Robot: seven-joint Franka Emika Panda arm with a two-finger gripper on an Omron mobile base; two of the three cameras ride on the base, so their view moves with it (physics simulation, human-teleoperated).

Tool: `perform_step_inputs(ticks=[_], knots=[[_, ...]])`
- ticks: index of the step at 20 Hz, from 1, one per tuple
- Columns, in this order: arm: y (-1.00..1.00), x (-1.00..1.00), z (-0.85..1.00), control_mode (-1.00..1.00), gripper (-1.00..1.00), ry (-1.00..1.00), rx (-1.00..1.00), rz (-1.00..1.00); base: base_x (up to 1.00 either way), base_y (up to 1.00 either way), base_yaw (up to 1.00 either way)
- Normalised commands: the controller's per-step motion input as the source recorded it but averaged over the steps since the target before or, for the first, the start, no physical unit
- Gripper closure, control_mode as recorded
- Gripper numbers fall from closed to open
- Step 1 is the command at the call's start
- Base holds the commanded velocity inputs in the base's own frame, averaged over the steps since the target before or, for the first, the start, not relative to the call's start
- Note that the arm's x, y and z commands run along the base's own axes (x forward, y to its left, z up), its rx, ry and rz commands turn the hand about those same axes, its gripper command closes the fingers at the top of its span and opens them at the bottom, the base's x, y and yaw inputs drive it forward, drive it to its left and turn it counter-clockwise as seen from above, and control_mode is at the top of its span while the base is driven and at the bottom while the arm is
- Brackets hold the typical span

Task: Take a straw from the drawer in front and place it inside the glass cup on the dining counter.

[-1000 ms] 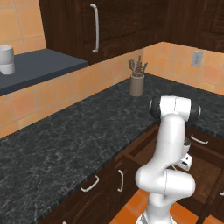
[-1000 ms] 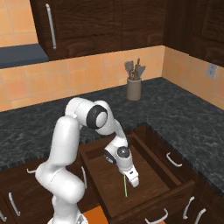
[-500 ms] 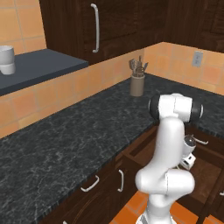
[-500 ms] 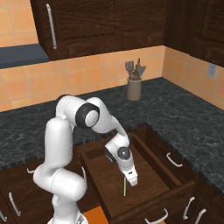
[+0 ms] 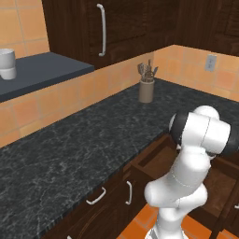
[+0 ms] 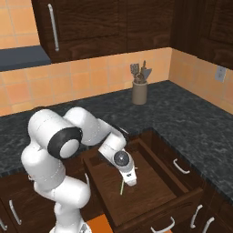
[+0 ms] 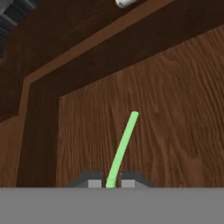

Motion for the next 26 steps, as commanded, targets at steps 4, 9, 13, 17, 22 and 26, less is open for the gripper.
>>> perform_step_inputs(ticks=[4, 9, 13, 17, 22, 26], knots=[[0.0, 0.28, 1.0, -1.0, 1.0, -0.27, 0.23, 0.0, 0.0, 0.0, 0.0], [0.0, 0.61, 1.0, -1.0, 1.0, 0.05, 0.07, 0.06, 0.0, 0.0, 0.0], [0.01, 0.27, 1.0, -1.0, 1.0, 0.07, 0.01, 0.17, 0.0, 0.0, 0.0], [0.28, -0.09, 1.0, -1.0, 1.0, 0.03, 0.0, 0.24, 0.0, 0.0, 0.0], [0.4, -0.4, 1.0, -1.0, 1.0, 0.2, 0.0, 0.17, 0.0, 0.0, 0.0], [0.63, -0.72, 0.81, -1.0, 1.0, 0.2, 0.02, 0.04, 0.0, 0.0, 0.0]])
